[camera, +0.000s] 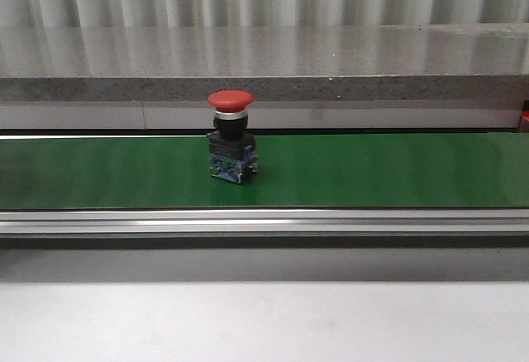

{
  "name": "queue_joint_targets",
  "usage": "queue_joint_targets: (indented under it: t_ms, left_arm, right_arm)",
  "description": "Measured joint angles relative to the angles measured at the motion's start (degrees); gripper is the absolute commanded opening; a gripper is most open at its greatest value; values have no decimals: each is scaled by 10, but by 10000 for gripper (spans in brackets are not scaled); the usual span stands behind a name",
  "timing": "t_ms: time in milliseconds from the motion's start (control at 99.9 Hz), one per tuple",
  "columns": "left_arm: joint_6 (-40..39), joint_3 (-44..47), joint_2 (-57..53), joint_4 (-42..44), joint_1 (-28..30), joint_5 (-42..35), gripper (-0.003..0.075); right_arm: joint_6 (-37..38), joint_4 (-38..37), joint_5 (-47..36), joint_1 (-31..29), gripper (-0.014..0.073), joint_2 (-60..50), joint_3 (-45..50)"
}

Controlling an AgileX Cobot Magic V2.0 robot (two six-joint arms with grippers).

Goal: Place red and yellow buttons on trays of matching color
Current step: 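Set the yellow button on the belt and open the left gripper, then lower the right gripper onto the red button arriving at the belt end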

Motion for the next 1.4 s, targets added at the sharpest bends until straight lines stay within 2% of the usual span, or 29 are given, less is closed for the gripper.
queue_joint_targets:
  t_ms: [240, 430, 550, 640, 761, 1071, 1401]
  left_arm:
    - [3, 6, -67, 15, -35, -17, 627]
    - [3, 42, -149, 15, -46, -57, 625]
    - [3, 78, -208, 15, -47, -85, 596]
    - [3, 112, -254, 15, -47, -100, 542]
    - [3, 161, -313, 12, -47, -121, 422]
    - [3, 263, -422, 11, -47, -161, -21]
    - [4, 286, -435, 9, -47, -166, -20]
  right_arm:
    - [0, 0, 0, 0, -67, 0, 0]
    - [0, 0, 0, 0, -67, 0, 0]
    - [0, 0, 0, 0, -67, 0, 0]
    - [0, 0, 0, 0, -67, 0, 0]
    - [0, 0, 0, 0, -67, 0, 0]
    - [0, 0, 0, 0, -67, 0, 0]
    - [0, 0, -2, 0, -67, 0, 0]
